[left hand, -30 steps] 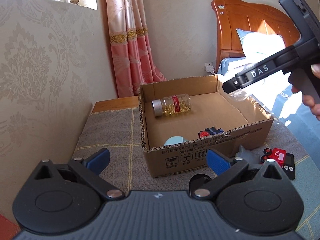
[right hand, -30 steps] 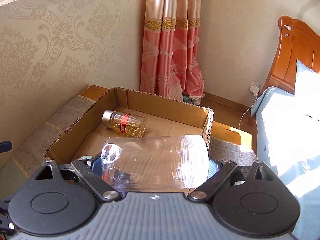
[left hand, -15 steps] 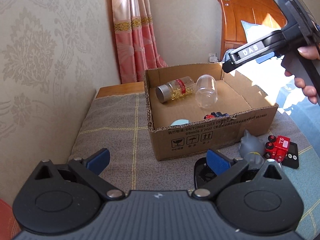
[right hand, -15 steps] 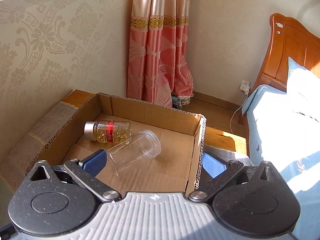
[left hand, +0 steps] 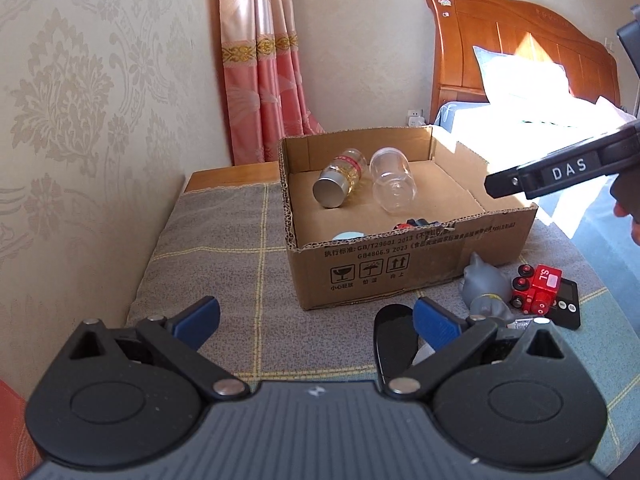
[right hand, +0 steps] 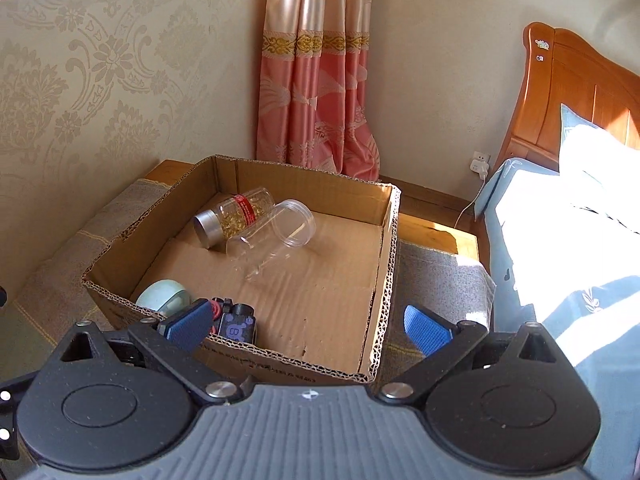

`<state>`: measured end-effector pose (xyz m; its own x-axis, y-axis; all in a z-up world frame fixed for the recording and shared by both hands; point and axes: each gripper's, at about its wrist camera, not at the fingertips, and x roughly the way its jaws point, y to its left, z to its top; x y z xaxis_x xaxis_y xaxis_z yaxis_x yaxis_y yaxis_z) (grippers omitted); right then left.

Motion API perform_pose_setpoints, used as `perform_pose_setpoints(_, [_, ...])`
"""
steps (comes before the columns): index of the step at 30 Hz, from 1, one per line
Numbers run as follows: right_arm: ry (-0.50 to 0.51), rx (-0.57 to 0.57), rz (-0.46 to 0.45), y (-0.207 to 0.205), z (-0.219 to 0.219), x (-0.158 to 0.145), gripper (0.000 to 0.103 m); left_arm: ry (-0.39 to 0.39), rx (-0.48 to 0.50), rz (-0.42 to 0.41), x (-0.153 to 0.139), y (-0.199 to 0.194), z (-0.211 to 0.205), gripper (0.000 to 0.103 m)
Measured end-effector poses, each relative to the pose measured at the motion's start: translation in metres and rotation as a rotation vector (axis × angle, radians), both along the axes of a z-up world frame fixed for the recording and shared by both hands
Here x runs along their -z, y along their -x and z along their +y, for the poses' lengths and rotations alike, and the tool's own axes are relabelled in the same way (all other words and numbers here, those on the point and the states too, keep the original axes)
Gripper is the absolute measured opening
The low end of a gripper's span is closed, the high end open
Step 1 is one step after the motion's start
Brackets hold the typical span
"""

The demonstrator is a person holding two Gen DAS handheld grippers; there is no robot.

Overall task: Organize rigid objects
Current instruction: 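Move both open tools back toward the remaining items on the blanket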

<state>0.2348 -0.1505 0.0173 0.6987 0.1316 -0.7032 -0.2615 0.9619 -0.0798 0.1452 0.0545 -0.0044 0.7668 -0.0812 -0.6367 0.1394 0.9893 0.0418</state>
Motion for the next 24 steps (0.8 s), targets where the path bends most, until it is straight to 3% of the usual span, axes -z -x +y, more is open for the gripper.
perform_pose_setpoints(12, [-0.028,0.078,0.071,0.062,-0.021,0.039,0.103,0.007,0.044,0.027,0.007,0.01,-0.008,0.102])
perform_pose_setpoints(24, [0.019,0.059,0.084,0.103,-0.032,0.063,0.103,0.057,0.179,0.085,0.018,0.003,-0.047,0.102])
